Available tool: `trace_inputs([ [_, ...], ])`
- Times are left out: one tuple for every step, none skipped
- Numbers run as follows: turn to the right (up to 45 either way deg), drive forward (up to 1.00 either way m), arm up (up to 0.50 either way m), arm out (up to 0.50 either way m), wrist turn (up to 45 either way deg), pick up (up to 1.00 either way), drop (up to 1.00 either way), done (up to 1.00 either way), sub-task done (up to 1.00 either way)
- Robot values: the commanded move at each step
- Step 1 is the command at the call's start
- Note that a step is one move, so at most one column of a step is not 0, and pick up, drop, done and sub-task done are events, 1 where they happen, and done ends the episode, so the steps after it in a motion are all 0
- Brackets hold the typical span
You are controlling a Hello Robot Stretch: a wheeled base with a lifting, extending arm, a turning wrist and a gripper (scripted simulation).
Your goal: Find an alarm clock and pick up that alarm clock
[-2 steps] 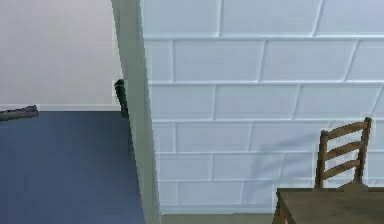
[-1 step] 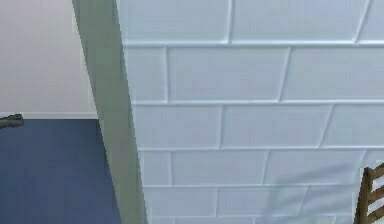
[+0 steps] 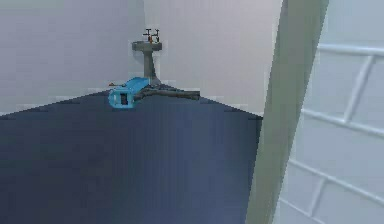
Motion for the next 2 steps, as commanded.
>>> trace_inputs([
  [-30.0,0.00,0.00,0.00,0.0,0.00,0.00,0.00,0.00],
  [0.0,0.75,0.00,0.00,0.0,0.00,0.00,0.00,0.00],
])
